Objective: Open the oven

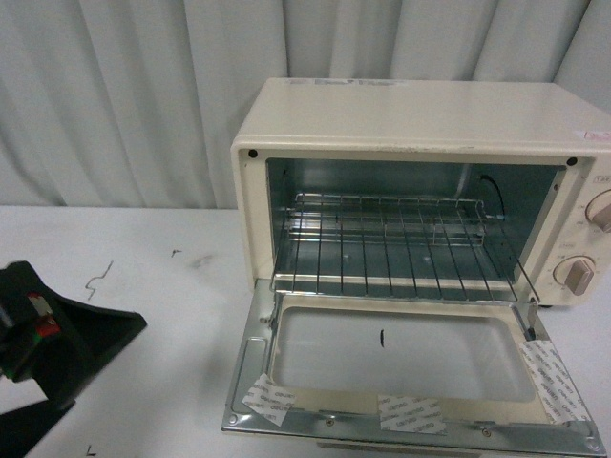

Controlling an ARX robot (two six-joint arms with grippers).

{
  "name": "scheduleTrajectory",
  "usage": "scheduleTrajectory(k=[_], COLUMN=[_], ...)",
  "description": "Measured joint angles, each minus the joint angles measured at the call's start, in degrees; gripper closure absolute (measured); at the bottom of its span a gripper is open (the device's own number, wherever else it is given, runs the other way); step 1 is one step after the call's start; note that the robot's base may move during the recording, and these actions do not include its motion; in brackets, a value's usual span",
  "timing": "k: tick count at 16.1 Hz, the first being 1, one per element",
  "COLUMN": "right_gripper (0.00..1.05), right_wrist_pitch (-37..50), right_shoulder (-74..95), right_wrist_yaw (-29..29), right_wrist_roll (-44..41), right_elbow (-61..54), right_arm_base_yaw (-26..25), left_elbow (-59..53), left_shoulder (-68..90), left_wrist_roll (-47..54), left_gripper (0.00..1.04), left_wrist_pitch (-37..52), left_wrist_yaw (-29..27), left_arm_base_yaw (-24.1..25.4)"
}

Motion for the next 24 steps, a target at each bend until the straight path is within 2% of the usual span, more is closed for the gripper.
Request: scheduleTrajectory(k=[5, 6, 7, 8, 10, 14, 15, 16, 17, 18, 19, 24], right_gripper=[0.06, 0.06, 0.06, 0.06, 0.06, 0.06, 0.06, 0.06, 0.06, 0.06, 0.06, 0.06], right_wrist_pitch=[0.0, -0.02, 0.0, -0.04, 0.0, -0.02, -0.02, -0.02, -0.02, 0.04, 0.0, 0.0], right_shoulder=[0.0, 0.0, 0.0, 0.0, 0.0, 0.0, 0.0, 0.0, 0.0, 0.0, 0.0, 0.0], right_wrist_yaw=[0.0, 0.0, -0.02, 0.0, 0.0, 0.0, 0.0, 0.0, 0.0, -0.02, 0.04, 0.0], right_wrist_roll=[0.0, 0.0, 0.0, 0.0, 0.0, 0.0, 0.0, 0.0, 0.0, 0.0, 0.0, 0.0], right_elbow=[0.0, 0.0, 0.0, 0.0, 0.0, 0.0, 0.0, 0.0, 0.0, 0.0, 0.0, 0.0], right_arm_base_yaw=[0.0, 0.0, 0.0, -0.02, 0.0, 0.0, 0.0, 0.0, 0.0, 0.0, 0.0, 0.0], left_elbow=[2.89, 2.99, 1.2, -0.55, -3.3, -7.06, -7.67, -8.13, -10.14, -10.82, -10.84, -10.86], left_shoulder=[-14.97, -16.2, -17.44, -20.59, -26.38, -35.19, -37.48, -39.17, -39.67, -41.42, -43.5, -54.49], left_wrist_roll=[8.15, 10.86, 21.7, 30.64, 43.76, 50.01, 50.38, 50.42, 50.45, 50.49, 50.47, 50.47], left_gripper=[0.07, 0.1, 0.22, 0.33, 0.55, 0.98, 1.03, 1.03, 1.03, 1.03, 1.03, 1.03], left_wrist_pitch=[-8.55, -4.02, 5.88, 7.43, 5.49, -0.02, -1.53, -2.97, -0.33, -3.65, -4.79, -14.73], left_wrist_yaw=[-5.55, -8.57, -15.5, -17.2, -16.04, -11.63, -10.93, -10.34, -8.04, -4.63, -4.81, -4.11], left_arm_base_yaw=[0.7, 0.13, -0.24, 1.05, 4.17, 8.07, 8.85, 9.49, 11.28, 14.82, 15.89, 15.58])
